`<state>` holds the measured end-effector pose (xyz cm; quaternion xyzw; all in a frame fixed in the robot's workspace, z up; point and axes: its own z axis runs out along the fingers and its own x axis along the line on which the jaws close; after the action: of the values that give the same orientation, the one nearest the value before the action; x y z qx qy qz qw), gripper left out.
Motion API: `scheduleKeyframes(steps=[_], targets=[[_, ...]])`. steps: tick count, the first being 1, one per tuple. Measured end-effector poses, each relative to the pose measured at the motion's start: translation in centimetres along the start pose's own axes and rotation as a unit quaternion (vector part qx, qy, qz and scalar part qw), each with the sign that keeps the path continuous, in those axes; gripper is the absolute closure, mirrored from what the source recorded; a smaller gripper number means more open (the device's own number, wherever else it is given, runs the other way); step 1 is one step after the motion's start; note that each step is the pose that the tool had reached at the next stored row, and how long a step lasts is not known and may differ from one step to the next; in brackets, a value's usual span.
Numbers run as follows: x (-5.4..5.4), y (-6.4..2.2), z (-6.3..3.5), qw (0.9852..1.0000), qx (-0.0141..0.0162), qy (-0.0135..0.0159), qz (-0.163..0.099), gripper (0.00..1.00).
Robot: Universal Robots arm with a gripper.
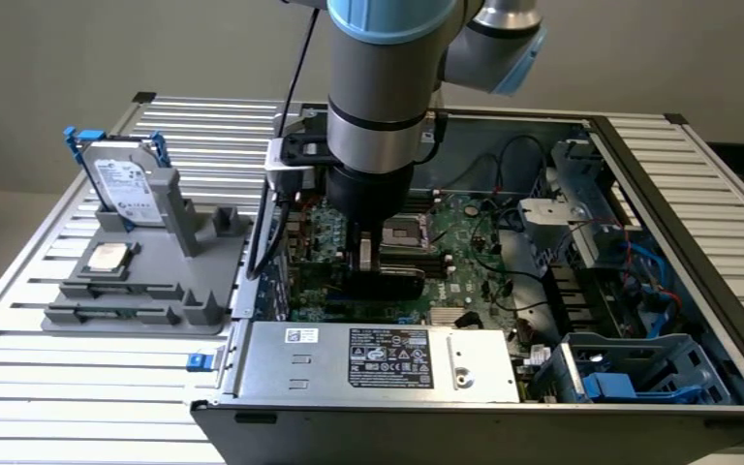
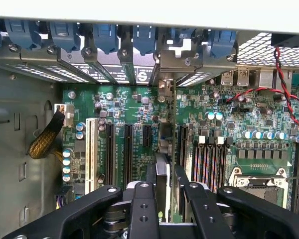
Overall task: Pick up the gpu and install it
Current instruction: 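Insert the gpu into the slot, then press down on the gpu until it lock into place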
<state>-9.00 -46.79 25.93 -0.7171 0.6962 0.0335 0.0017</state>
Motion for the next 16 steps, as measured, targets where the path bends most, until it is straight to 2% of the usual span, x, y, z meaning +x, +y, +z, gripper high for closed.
scheduleKeyframes(steps=[9,10,11,13,14,16], targets=[[-0.01,-0.03,0.02,1.0,0.0007,-0.0004,0.0,0.74],[0.0,-0.02,0.02,1.0,0.0003,-0.0002,0.0,0.72],[0.0,-0.02,0.02,1.0,0.0001,-0.0002,0.0,0.66],[0.0,0.0,0.01,1.0,0.0,-0.0001,0.0,0.66],[0.0,0.0,0.0,1.0,0.0,0.0,0.0,0.59],[0.0,0.0,0.0,1.0,0.0,0.0,0.0,0.59]])
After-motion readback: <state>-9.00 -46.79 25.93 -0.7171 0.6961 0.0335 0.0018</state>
